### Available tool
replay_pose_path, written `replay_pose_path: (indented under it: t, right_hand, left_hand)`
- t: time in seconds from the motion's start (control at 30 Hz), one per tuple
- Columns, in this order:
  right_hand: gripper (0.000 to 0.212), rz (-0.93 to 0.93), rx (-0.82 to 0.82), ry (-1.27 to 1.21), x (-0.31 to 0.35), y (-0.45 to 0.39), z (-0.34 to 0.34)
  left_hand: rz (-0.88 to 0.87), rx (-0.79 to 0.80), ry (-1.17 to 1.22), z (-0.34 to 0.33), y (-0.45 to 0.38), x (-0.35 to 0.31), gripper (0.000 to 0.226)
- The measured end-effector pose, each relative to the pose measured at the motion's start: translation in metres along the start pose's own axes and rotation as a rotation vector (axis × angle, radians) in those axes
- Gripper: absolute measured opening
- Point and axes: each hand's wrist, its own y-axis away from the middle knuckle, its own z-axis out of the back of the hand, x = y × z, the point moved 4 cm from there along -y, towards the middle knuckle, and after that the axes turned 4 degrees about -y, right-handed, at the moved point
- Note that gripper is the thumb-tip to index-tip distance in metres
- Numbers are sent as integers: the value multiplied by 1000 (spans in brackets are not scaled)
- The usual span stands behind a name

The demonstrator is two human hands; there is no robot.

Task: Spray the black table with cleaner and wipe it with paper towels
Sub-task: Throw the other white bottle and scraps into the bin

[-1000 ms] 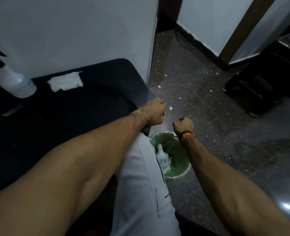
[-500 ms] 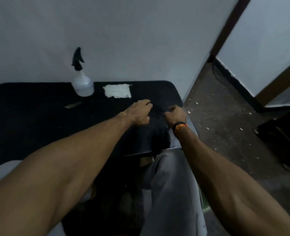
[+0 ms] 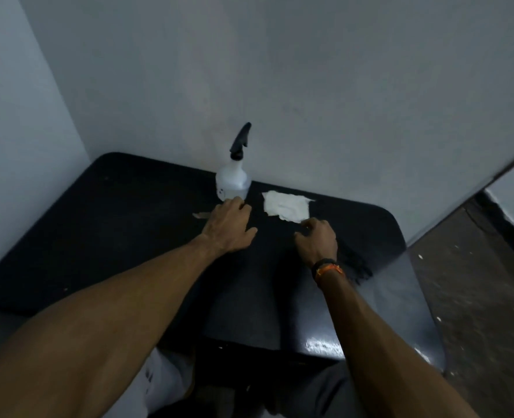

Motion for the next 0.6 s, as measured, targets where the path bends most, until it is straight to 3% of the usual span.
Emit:
replay_pose_path:
  t: [0.13, 0.3, 0.6]
  right_hand:
    - [36, 67, -18, -3, 19, -20, -25]
    - [42, 151, -4, 66, 33, -47, -45]
    - [42, 157, -13, 150, 19, -73, -74]
  left_hand:
    - [244, -133, 68, -2, -15, 35, 67]
    - [472, -233, 326, -3, -45, 61, 100]
    - [493, -192, 283, -5, -101, 66, 106]
